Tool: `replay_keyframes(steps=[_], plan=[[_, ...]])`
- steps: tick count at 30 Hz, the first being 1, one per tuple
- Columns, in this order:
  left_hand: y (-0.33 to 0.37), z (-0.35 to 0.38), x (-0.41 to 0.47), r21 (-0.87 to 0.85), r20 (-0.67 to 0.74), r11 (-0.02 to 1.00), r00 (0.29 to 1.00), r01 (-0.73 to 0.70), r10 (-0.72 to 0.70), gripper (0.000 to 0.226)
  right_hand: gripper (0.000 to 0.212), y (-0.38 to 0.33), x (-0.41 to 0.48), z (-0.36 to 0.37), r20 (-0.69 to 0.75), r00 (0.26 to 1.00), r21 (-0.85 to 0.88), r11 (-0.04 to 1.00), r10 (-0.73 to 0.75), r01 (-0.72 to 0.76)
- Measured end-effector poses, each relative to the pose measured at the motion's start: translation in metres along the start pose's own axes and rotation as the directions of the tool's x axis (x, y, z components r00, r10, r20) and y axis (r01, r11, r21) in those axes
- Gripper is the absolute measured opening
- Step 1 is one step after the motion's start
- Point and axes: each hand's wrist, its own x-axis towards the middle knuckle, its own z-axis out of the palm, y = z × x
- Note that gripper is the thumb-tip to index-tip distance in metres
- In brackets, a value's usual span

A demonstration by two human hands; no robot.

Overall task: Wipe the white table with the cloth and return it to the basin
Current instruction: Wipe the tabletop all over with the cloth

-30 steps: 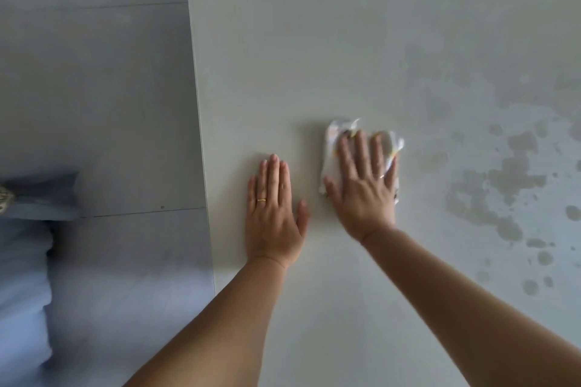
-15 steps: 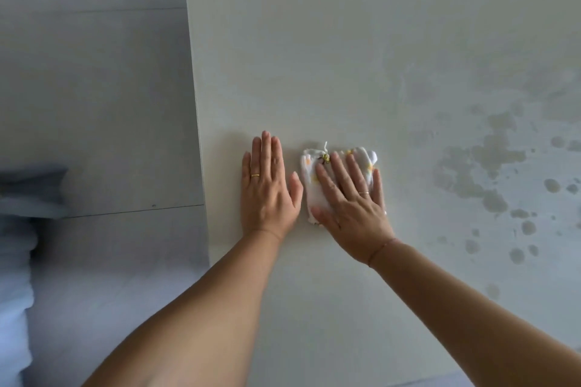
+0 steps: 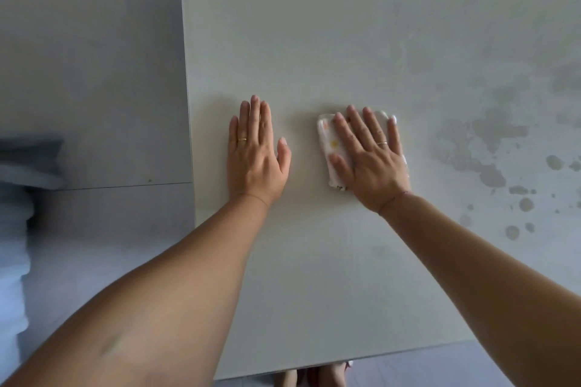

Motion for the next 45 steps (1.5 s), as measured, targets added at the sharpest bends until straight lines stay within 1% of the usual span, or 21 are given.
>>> replay_keyframes(steps=[4,7,9,11,13,16,18,21,23,24,26,28,30,31,33,35,37,39,40,42,45], plan=[[0.0,0.003,0.0,0.026,-0.003,1.0,1.0,0.0,0.0,0.064,0.065,-0.03,-0.02,0.005,-0.014,0.963,0.025,0.963,0.268,-0.268],[0.001,0.003,-0.001,0.08,0.019,0.997,1.0,0.007,-0.008,0.063,0.063,-0.059,-0.056,0.009,0.024,0.999,-0.001,1.0,0.031,-0.031],[0.002,0.001,-0.002,0.115,0.052,0.993,0.998,0.015,-0.021,0.063,0.062,-0.039,-0.065,0.005,0.051,0.985,-0.041,0.985,-0.165,0.167],[0.003,-0.003,-0.007,0.13,0.077,0.991,0.996,0.035,-0.045,0.066,0.062,-0.01,-0.066,-0.002,0.072,0.972,-0.083,0.969,-0.225,0.231],[0.002,-0.01,-0.022,0.096,0.064,0.995,0.997,0.04,-0.046,0.067,0.062,0.011,-0.067,-0.006,0.063,0.991,-0.075,0.99,-0.118,0.123],[0.005,-0.017,-0.073,0.03,0.043,1.0,0.999,-0.003,0.002,0.064,0.064,-0.006,-0.078,-0.001,0.046,0.974,0.007,0.975,0.224,-0.224],[0.014,-0.016,-0.112,0.01,0.069,0.999,0.997,-0.03,0.03,0.061,0.066,-0.04,-0.093,0.004,0.046,0.956,0.025,0.957,0.289,-0.29],[0.022,-0.011,-0.148,0.001,0.125,1.0,0.992,0.003,-0.003,0.06,0.064,-0.064,-0.127,0.01,0.064,0.997,0.014,0.999,-0.045,0.044],[0.022,-0.008,-0.154,0.041,0.133,0.999,0.991,0.008,-0.013,0.059,0.064,-0.04,-0.131,0.01,0.066,0.966,-0.016,0.967,-0.252,0.253],[0.021,-0.007,-0.154,0.058,0.13,0.998,0.991,0.006,-0.013,0.058,0.064,-0.027,-0.13,0.008,0.076,0.955,-0.038,0.956,-0.288,0.291],[0.022,-0.006,-0.152,0.061,0.128,0.998,0.992,0.008,-0.016,0.059,0.063,-0.008,-0.128,0.005,0.078,0.978,-0.054,0.979,-0.194,0.198],[0.023,-0.007,-0.152,0.058,0.142,0.998,0.99,0.016,-0.024,0.059,0.063,-0.01,-0.133,0.004,0.077,0.996,0.006,0.999,0.052,-0.052],[0.024,-0.009,-0.153,0.062,0.152,0.998,0.988,0.024,-0.033,0.06,0.063,-0.037,-0.146,0.007,0.064,0.957,0.062,0.956,0.283,-0.287],[0.024,-0.01,-0.153,0.066,0.159,0.997,0.987,0.026,-0.036,0.06,0.063,-0.055,-0.155,0.009,0.071,0.945,0.069,0.944,0.318,-0.322],[0.024,-0.012,-0.152,0.065,0.182,0.997,0.982,0.031,-0.042,0.061,0.065,-0.089,-0.179,0.013,0.087,0.976,0.077,0.975,0.2,-0.207],[0.025,-0.014,-0.151,0.048,0.196,0.998,0.979,0.041,-0.05,0.062,0.063,-0.101,-0.204,0.016,0.09,0.996,0.077,0.997,-0.027,0.02],[0.025,-0.015,-0.151,0.033,0.203,0.998,0.978,0.051,-0.056,0.063,0.062,-0.08,-0.212,0.016,0.109,0.967,0.043,0.973,-0.231,0.227],[0.025,-0.015,-0.152,0.024,0.194,0.999,0.98,0.045,-0.049,0.063,0.062,-0.047,-0.21,0.014,0.114,0.949,-0.007,0.955,-0.294,0.297],[0.025,-0.015,-0.153,0.023,0.186,0.999,0.982,0.038,-0.042,0.063,0.061,-0.031,-0.21,0.012,0.098,0.967,-0.014,0.971,-0.236,0.238],[0.024,-0.014,-0.153,0.026,0.169,0.999,0.985,0.036,-0.04,0.063,0.062,-0.016,-0.213,0.01,0.078,0.997,0.015,1.0,0.015,-0.016],[0.024,-0.012,-0.154,0.036,0.161,0.999,0.986,0.033,-0.038,0.063,0.064,-0.055,-0.221,0.016,0.056,0.931,0.077,0.928,0.36,-0.363]])
